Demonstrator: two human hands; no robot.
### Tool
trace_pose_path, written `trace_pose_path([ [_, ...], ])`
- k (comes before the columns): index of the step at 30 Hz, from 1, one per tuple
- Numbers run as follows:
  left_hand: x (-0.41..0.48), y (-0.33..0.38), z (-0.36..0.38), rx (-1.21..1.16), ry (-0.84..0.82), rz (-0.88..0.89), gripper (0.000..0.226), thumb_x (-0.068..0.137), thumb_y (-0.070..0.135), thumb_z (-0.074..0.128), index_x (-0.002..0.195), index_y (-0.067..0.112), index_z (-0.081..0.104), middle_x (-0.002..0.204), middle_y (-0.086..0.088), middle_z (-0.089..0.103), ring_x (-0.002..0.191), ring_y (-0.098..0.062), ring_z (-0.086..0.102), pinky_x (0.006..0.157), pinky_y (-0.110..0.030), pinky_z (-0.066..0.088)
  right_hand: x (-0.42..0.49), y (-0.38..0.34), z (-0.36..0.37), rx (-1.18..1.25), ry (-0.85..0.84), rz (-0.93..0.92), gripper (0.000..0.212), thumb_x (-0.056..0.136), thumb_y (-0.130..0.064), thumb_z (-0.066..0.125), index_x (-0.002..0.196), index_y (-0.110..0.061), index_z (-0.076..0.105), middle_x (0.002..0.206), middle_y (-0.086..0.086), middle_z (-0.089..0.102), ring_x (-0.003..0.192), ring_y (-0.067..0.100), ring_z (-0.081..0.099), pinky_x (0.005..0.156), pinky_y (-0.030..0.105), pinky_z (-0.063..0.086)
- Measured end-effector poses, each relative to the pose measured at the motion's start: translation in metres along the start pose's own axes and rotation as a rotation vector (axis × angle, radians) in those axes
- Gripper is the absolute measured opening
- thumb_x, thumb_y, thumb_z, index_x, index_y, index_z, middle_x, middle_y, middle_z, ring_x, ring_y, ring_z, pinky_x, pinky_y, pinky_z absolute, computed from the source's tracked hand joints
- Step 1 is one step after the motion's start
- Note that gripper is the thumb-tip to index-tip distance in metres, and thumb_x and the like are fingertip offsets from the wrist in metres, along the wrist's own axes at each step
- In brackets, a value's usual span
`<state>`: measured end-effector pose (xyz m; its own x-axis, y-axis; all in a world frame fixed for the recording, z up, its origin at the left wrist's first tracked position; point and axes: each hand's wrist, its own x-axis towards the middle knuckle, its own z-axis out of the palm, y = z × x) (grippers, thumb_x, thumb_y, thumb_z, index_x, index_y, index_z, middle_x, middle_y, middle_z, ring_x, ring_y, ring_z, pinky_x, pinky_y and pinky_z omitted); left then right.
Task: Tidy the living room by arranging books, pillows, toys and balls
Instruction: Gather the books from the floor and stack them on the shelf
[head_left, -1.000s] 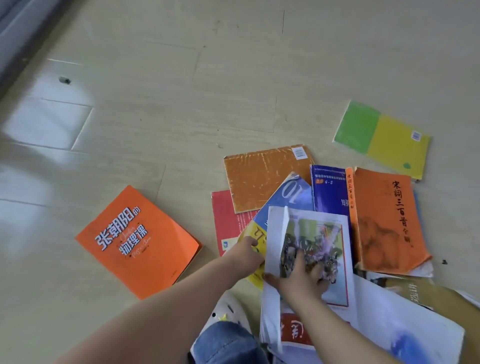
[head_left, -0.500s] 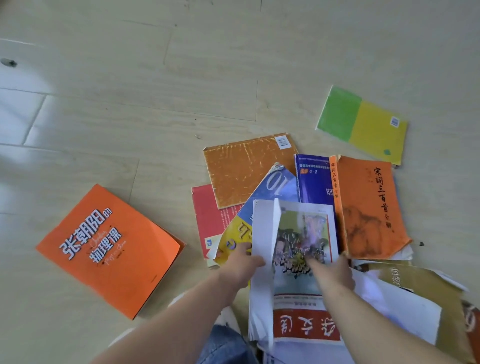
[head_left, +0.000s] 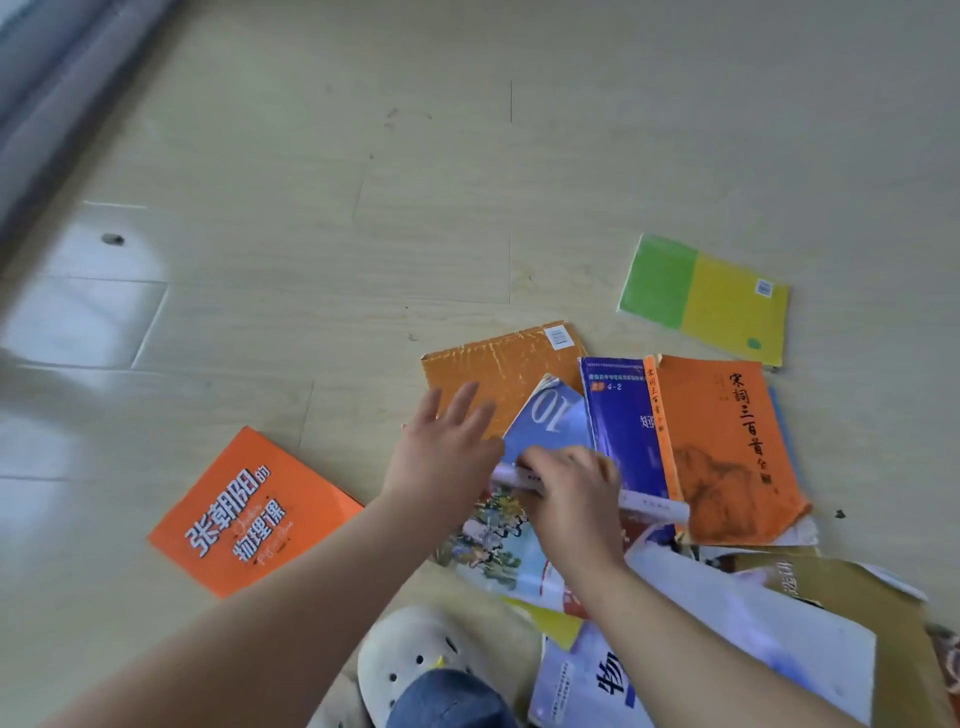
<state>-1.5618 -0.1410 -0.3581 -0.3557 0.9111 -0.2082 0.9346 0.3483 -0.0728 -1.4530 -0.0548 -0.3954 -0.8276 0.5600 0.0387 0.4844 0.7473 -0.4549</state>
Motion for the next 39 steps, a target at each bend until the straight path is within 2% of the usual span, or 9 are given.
trace_pose_path([
  [3, -0.016, -0.011, -0.015, -0.152, -0.199, -0.216, 0.028, 0.092, 0.044, 0.051, 0.110, 0.023, 0.052, 0.105, -0.003, 0.064, 0.099, -0.028, 0.061, 0.066, -0.029, 0.036, 0.002, -0.012, -0.005, 0.003, 0.243, -0.050, 0.033, 0.057, -0.014, 0.083, 0.084, -0.022, 0.066, 0.083, -0.008, 0.068, 0.093, 0.018, 0.052, 0.081, 0.033, 0.027],
  [6, -0.047, -0.027, -0.020, -0.544, -0.049, -0.526, 0.025, 0.084, 0.050, 0.058, 0.090, 0.025, 0.054, 0.082, -0.001, 0.062, 0.086, -0.027, 0.061, 0.059, -0.028, 0.034, 0.004, -0.014, -0.017, 0.149, 0.359, 0.421, 0.060, 0.064, -0.026, 0.084, 0.116, -0.012, 0.057, 0.125, 0.008, 0.058, 0.116, 0.030, 0.051, 0.094, 0.047, 0.036],
  [10, -0.077, -0.040, -0.017, -1.376, 0.273, -0.857, 0.024, 0.077, 0.028, 0.075, 0.080, 0.007, 0.063, 0.063, -0.008, 0.056, 0.058, -0.021, 0.051, 0.057, -0.028, 0.035, 0.005, -0.029, -0.012, 0.762, -0.105, 0.970, 0.094, 0.073, -0.043, 0.075, 0.147, -0.016, 0.022, 0.151, 0.008, 0.029, 0.135, 0.029, 0.034, 0.103, 0.046, 0.036],
  [13, -0.080, -0.049, -0.005, -1.836, 0.328, -0.971, 0.010, 0.086, 0.019, 0.064, 0.090, 0.010, 0.066, 0.077, -0.012, 0.069, 0.065, -0.027, 0.063, 0.065, -0.037, 0.050, 0.017, -0.041, -0.009, 1.254, -0.447, 1.039, 0.045, 0.081, -0.033, 0.069, 0.120, -0.020, 0.052, 0.113, 0.005, 0.062, 0.105, 0.030, 0.059, 0.079, 0.041, 0.051],
  [16, -0.084, -0.059, 0.034, -1.798, 0.363, -1.117, 0.008, 0.089, 0.021, 0.062, 0.089, 0.014, 0.064, 0.085, -0.017, 0.065, 0.076, -0.030, 0.059, 0.072, -0.042, 0.045, 0.035, -0.048, -0.006, 0.999, -0.485, 0.726, 0.007, 0.088, -0.020, 0.064, 0.092, -0.018, 0.058, 0.084, -0.003, 0.063, 0.093, 0.024, 0.060, 0.075, 0.035, 0.050],
  [24, -0.113, -0.044, 0.143, -1.675, 0.344, -1.873, 0.026, 0.091, 0.025, 0.059, 0.106, 0.005, 0.051, 0.095, -0.013, 0.050, 0.087, -0.029, 0.049, 0.081, -0.043, 0.044, 0.061, -0.091, 0.093, 0.373, -0.719, 0.153, 0.019, 0.092, -0.023, 0.055, 0.107, -0.014, 0.061, 0.099, 0.007, 0.065, 0.092, 0.029, 0.061, 0.074, 0.035, 0.048],
  [27, -0.137, -0.055, 0.182, -1.483, 0.006, -1.936, 0.047, 0.079, 0.037, 0.067, 0.110, 0.003, 0.057, 0.121, -0.018, 0.045, 0.109, -0.034, 0.048, 0.100, -0.045, 0.042, 0.058, -0.100, 0.135, 0.138, -0.885, 0.158, 0.020, 0.091, -0.012, 0.048, 0.111, -0.010, 0.050, 0.112, 0.011, 0.057, 0.110, 0.032, 0.055, 0.080, 0.032, 0.043],
  [31, -0.144, -0.067, 0.193, -1.694, 0.232, -2.006, 0.074, 0.063, 0.030, 0.081, 0.121, 0.007, 0.042, 0.115, -0.013, 0.052, 0.101, -0.030, 0.053, 0.089, -0.039, 0.045, 0.051, -0.101, 0.158, 0.163, -0.927, 0.278, 0.066, 0.087, -0.024, 0.059, 0.141, -0.008, 0.025, 0.143, 0.011, 0.036, 0.131, 0.031, 0.036, 0.103, 0.037, 0.037],
  [39, -0.171, -0.082, 0.189, -2.053, 0.136, -1.839, 0.036, 0.078, 0.010, 0.072, 0.111, 0.007, 0.057, 0.092, -0.011, 0.070, 0.079, -0.027, 0.065, 0.064, -0.033, 0.050, 0.052, -0.100, 0.164, 0.560, -1.032, 0.712, 0.041, 0.075, -0.023, 0.076, 0.105, -0.005, 0.054, 0.106, 0.008, 0.062, 0.097, 0.025, 0.058, 0.070, 0.025, 0.048],
])
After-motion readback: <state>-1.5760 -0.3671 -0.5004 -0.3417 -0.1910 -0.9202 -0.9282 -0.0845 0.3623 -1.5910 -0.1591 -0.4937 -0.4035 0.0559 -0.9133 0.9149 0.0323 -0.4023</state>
